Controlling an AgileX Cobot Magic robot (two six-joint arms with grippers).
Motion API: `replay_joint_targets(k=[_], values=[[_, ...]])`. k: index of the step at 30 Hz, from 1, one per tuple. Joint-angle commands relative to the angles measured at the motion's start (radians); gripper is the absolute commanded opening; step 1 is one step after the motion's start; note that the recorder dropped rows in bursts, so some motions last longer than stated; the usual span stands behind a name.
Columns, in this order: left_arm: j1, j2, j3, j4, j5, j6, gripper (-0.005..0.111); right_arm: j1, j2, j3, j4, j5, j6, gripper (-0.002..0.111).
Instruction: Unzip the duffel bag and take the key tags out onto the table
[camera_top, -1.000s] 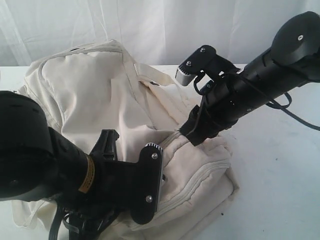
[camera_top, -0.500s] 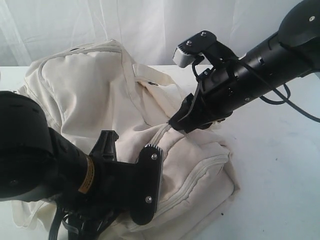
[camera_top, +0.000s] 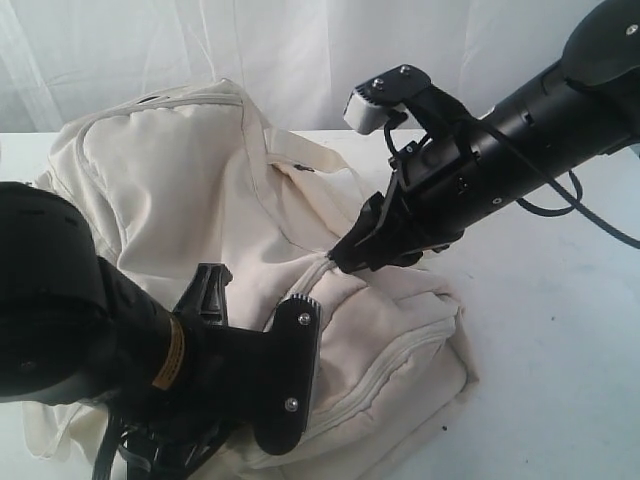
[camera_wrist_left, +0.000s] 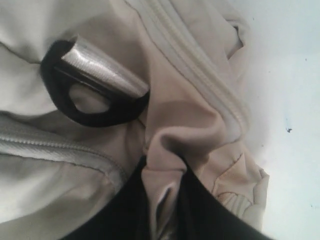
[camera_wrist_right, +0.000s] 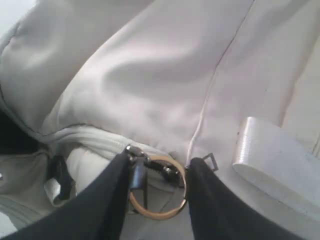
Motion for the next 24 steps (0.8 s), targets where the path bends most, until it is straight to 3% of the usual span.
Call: replay_joint_targets(k=[1, 12, 24], values=[[0.004, -0.006, 0.007, 0.021, 0.044, -0.004, 0.000, 0.000, -0.020, -0.010, 0.112, 0.050, -0.010, 0.000], [0.004, -0.006, 0.007, 0.021, 0.044, -0.004, 0.000, 0.022, -0.020, -0.010, 0.157, 0.077, -0.010, 0.000], [0.004, -0.006, 0.007, 0.021, 0.103, -0.005, 0.000, 0.158, -0.018, -0.010, 0.156, -0.019, -0.012, 0.000]])
